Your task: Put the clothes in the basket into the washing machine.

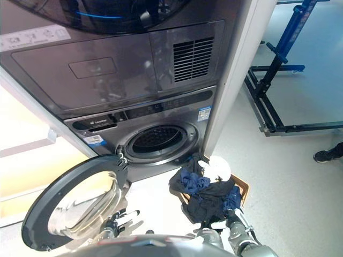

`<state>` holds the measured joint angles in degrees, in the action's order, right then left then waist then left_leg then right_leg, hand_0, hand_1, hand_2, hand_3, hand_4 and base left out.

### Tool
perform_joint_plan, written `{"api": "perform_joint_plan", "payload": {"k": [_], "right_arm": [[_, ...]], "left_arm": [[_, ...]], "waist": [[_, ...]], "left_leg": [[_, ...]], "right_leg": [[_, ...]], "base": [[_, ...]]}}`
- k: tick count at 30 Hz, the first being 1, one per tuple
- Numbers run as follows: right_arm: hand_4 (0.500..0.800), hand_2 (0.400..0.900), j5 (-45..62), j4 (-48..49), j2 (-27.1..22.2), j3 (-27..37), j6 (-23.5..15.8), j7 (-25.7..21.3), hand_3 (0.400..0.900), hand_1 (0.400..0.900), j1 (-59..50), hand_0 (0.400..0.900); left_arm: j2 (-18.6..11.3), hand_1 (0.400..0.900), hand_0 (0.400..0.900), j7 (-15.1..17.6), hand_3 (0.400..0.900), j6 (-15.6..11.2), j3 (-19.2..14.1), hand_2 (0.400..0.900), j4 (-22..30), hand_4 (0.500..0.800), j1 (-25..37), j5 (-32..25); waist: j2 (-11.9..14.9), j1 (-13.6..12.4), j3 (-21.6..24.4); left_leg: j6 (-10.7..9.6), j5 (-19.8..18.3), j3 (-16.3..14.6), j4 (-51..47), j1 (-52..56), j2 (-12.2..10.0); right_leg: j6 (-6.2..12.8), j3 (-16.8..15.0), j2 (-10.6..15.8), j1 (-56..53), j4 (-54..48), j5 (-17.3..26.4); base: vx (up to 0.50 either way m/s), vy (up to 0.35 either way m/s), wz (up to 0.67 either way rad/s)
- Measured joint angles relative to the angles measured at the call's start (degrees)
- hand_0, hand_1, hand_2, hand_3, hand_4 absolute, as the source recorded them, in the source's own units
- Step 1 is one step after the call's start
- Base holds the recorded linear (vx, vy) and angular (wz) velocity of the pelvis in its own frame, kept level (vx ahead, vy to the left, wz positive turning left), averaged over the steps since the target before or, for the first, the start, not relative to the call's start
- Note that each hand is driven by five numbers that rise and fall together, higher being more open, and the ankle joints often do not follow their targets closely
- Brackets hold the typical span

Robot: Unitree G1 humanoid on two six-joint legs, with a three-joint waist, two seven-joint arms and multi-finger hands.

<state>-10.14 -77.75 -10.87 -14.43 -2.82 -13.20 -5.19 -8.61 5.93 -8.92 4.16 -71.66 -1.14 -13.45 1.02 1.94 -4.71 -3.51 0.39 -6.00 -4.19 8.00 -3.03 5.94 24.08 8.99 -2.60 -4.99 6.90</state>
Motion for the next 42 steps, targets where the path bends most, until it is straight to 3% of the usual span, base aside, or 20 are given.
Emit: {"api": "perform_joint_plan", "payload": {"k": [28,35,38,40,42], "right_arm": [[0.800,0.900,1.1,0.1,-0.1,0.0,-0.1,0.1,0.900,0.900,-0.1,0.900],[0.800,0.900,2.5,2.7,-3.1,0.0,-0.3,0.0,0.900,0.900,-4.0,0.900],[0.800,0.900,3.4,4.1,-5.1,-0.1,-0.7,-0.4,0.900,0.900,-10.2,0.900],[0.800,0.900,3.5,5.5,-7.0,-1.9,-0.9,-1.2,0.900,0.900,-14.1,0.900],[0.800,0.900,3.5,6.8,-8.7,-2.7,-1.2,-1.8,0.900,0.900,-18.9,0.900]], "left_arm": [[0.0,0.900,0.900,0.0,0.900,0.0,0.0,0.900,-0.1,0.800,0.0,0.0],[-0.4,0.900,0.900,0.3,0.900,-0.5,0.7,0.900,1.3,0.800,1.1,-0.1],[-1.2,0.900,0.900,1.3,0.900,-1.1,1.3,0.900,3.9,0.800,2.9,-0.6],[-1.9,0.900,0.900,2.2,0.900,-1.3,3.0,0.900,8.6,0.800,3.7,-1.9],[-2.8,0.900,0.900,2.7,0.900,-2.9,4.0,0.900,14.1,0.800,4.5,-2.9]], "waist": [[-0.2,-0.1,0.2],[-0.4,-0.6,-1.9],[-0.6,-1.0,-5.9],[-0.9,-1.5,-8.6],[-1.3,-1.9,-11.8]], "left_leg": [[0.0,0.0,0.5,0.0,-0.5,0.0],[0.1,0.1,1.5,2.6,-5.6,0.2],[-0.1,0.3,1.8,5.3,-10.6,0.2],[-0.3,0.7,2.6,7.3,-14.8,0.1],[-0.3,0.9,3.2,9.3,-19.3,0.0]], "right_leg": [[0.01,0.1,0.0,0.1,0.0,0.0],[-0.28,0.0,0.2,3.5,0.3,0.3],[-0.77,-0.1,0.3,7.6,1.1,1.3],[-2.08,0.0,0.4,11.2,2.2,2.3],[-2.13,0.0,0.7,15.4,4.2,2.3]], "base": [[0.00,0.000,0.00],[-0.11,-0.007,0.07],[-0.20,-0.004,0.07],[-0.31,0.008,0.11],[-0.24,0.023,0.09]]}}
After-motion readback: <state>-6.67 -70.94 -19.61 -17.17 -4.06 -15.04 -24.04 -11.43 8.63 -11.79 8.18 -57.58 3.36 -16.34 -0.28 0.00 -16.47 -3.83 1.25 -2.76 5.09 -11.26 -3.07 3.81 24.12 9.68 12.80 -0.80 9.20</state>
